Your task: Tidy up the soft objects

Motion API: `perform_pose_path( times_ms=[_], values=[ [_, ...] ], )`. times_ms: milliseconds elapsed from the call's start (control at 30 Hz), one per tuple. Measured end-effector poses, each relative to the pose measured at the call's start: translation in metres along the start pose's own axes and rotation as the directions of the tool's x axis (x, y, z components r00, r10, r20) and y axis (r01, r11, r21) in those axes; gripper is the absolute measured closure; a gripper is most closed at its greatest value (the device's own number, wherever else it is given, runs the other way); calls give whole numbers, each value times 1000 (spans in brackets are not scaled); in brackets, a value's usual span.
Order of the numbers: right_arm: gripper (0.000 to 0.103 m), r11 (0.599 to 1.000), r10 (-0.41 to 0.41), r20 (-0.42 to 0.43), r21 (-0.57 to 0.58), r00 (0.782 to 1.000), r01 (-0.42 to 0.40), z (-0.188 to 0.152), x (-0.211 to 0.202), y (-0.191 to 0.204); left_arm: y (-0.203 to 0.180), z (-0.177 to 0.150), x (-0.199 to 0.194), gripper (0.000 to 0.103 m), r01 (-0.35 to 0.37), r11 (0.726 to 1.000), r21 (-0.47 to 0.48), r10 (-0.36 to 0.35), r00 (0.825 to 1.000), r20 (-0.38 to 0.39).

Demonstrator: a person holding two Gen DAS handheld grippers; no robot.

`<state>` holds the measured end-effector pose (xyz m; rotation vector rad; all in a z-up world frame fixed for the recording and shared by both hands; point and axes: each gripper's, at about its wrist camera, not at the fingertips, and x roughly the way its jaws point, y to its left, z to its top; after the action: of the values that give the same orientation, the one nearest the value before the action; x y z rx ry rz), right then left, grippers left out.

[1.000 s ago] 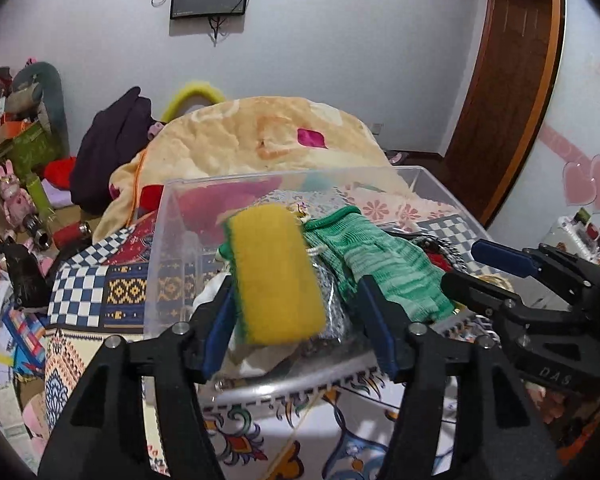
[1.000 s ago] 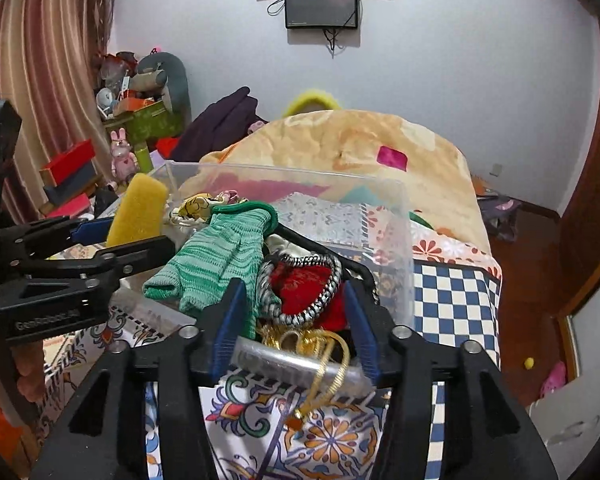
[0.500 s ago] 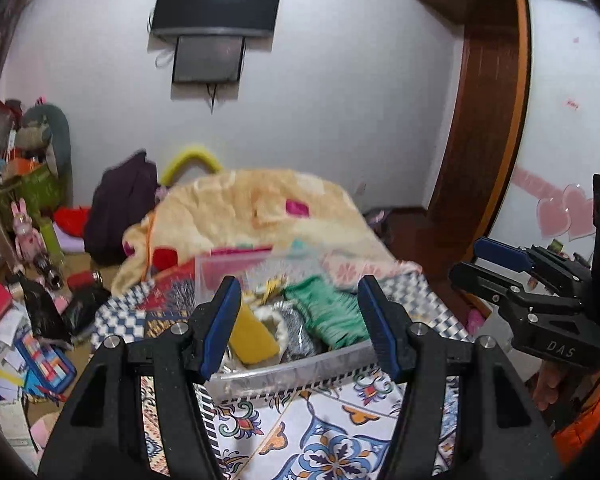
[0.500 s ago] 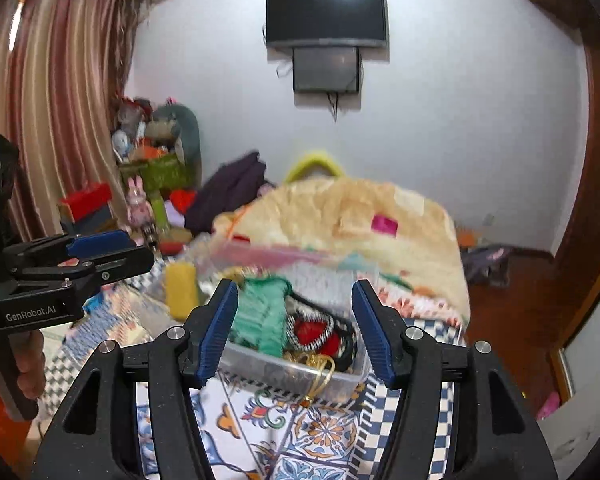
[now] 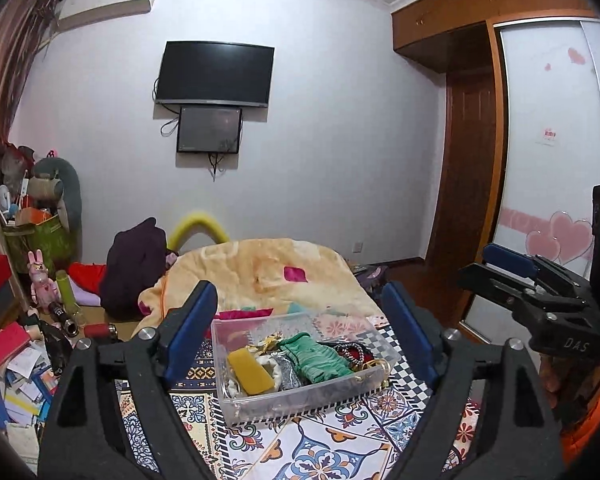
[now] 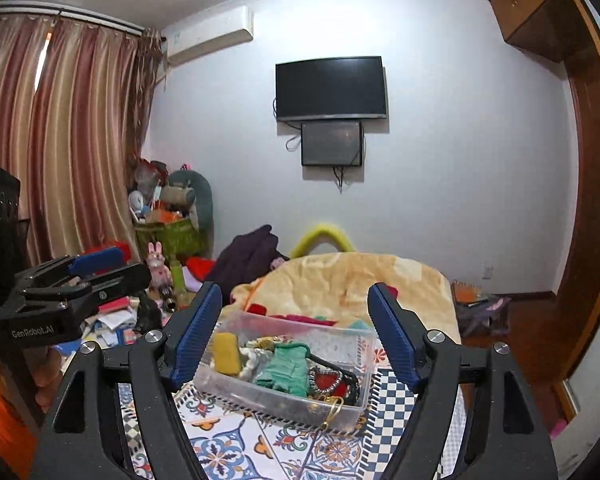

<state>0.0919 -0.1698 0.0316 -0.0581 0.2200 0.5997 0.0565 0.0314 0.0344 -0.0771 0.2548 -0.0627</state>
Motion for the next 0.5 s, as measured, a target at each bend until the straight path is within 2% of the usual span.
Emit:
perform_pose_path(
  times_ms=[100, 200, 500],
  values=[
    [13, 1000, -6, 15, 4, 1000, 6, -3, 1, 0, -3, -1, -4, 7, -5, 1000, 9, 5, 1000, 13],
    [7, 1000, -9, 10, 20, 1000, 8, -8, 4, -1, -5, -2, -7, 3, 6, 1000, 11, -7, 1000, 19],
    [0, 999, -17, 4, 48, 1000, 17, -16, 0, -4, -5, -7, -7, 1, -1, 1000, 14, 1, 1000, 9]
  ],
)
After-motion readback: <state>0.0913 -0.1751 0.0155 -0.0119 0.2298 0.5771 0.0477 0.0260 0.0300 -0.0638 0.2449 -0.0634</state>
